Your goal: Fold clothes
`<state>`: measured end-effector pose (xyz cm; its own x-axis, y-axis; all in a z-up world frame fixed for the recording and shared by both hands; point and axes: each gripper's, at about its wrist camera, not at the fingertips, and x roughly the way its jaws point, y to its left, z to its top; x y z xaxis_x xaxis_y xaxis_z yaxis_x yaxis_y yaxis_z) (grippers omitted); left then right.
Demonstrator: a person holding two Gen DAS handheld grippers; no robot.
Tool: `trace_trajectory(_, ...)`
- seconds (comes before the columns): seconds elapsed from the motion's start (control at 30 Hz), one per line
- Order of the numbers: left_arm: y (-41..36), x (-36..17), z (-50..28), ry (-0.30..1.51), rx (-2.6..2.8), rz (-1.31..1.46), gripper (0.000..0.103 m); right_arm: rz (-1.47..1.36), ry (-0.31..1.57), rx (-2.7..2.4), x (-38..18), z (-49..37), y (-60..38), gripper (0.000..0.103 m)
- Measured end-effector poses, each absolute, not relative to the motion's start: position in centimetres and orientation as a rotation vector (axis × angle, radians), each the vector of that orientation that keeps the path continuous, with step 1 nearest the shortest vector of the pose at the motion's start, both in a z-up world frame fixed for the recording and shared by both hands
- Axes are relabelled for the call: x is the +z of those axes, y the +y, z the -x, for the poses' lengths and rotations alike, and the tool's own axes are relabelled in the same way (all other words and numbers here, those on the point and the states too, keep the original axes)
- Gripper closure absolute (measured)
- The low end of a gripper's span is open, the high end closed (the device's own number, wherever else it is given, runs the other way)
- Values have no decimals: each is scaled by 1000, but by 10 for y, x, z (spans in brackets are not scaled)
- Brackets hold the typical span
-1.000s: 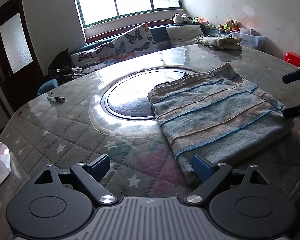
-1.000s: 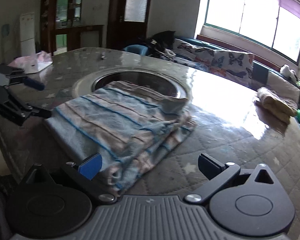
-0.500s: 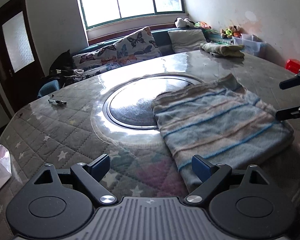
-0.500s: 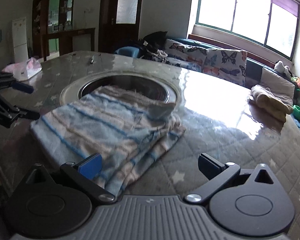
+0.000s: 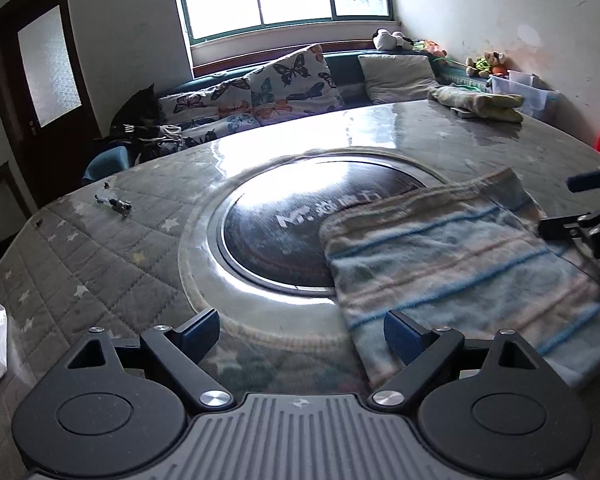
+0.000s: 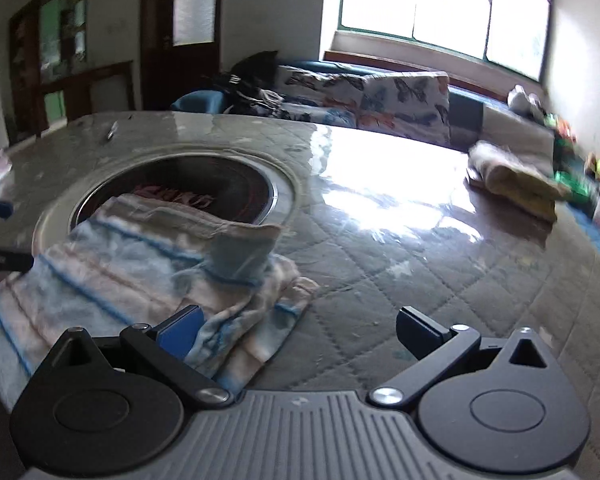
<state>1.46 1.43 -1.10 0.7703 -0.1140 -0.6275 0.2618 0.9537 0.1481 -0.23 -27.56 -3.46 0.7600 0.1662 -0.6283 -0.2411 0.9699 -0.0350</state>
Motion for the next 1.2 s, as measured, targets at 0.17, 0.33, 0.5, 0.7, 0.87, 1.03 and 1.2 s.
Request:
trace_trajectory(0.17,13,-12,-33,662,-194,-245,12,91,642,203,-27,-15,-277,0)
trace_trajectory(0.33,10,-16,-48,673,-194,-256,12,84,653,187,-32,-37,-276,0)
trace_trajectory(0.5,10,-22,-63,686,-184,-258,11,63,673,150,-39,-44,-282,0)
trace_trajectory(0.7,14,-15,-73,674,-152,-250,12,59,653,147,-33,-40,-284,0)
trace_trajectory(0.87,3,-13,-81,662,-181,-273,12,69,650,169,-33,-41,-278,0)
trace_trajectory(1.03,1,-17,-98,677,-169,-268,10,63,668,147,-37,-45,-280,0)
trace_trajectory(1.2,0,-21,-113,691,-157,-263,10,45,651,143,-34,-43,-284,0)
